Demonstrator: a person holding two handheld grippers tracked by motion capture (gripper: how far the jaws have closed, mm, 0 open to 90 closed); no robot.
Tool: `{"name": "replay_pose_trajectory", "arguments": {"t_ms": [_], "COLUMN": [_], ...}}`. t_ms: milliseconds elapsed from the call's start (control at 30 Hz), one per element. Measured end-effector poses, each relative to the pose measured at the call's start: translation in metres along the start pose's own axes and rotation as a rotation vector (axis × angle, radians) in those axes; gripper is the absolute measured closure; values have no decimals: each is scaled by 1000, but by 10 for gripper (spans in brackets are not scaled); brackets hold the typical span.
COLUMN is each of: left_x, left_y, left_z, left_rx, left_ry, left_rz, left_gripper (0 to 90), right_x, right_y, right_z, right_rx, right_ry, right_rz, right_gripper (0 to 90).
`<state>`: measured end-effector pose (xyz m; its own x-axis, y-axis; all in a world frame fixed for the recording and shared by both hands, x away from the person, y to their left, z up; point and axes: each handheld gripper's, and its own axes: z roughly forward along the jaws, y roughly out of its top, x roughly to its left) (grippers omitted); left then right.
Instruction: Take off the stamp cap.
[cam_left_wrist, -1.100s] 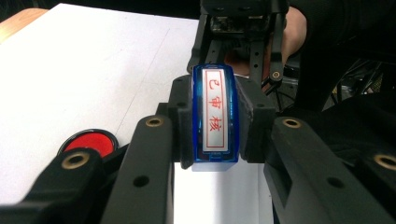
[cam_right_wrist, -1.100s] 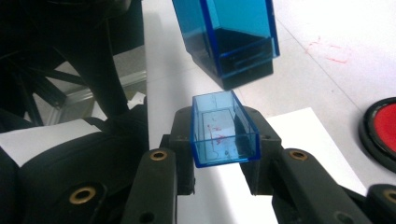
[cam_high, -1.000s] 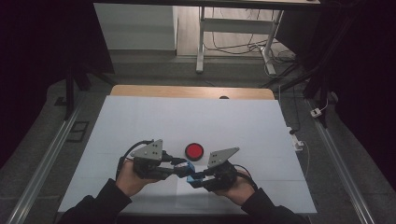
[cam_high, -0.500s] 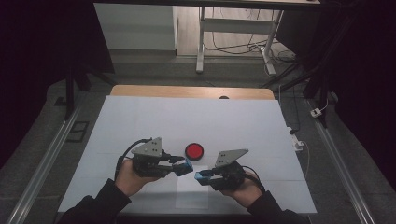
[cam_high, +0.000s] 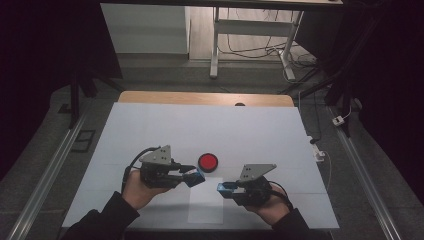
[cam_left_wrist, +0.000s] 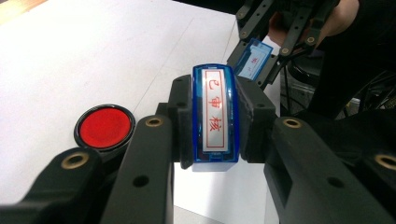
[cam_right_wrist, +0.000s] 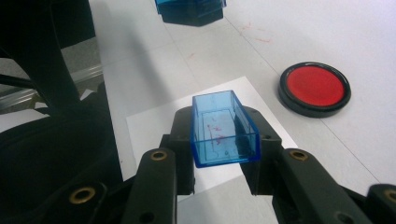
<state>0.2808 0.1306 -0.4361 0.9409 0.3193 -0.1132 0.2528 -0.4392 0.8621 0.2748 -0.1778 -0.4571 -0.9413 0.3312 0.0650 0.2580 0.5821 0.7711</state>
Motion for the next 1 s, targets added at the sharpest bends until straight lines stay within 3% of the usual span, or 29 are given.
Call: {"name": "replay_pose_trajectory", "arguments": {"t_ms": [633,833,1000], "left_x": [3,3,3], "left_y": [-1,-1,0], "left_z": [-2,-1,-1], "left_rx": [-2,-1,-1], "left_ry": [30,32,34], "left_rz": [-13,-15,-16], "left_gripper": [704,704,704], "right_x": [1,3,3], "right_y": [-14,-24,-32], "right_z": [-24,-38,-52], "right_rx": [-27,-46,-60], "right_ry": [-90,-110,-157], "right_rz": [57,62,82], "right_gripper": [681,681,681]}}
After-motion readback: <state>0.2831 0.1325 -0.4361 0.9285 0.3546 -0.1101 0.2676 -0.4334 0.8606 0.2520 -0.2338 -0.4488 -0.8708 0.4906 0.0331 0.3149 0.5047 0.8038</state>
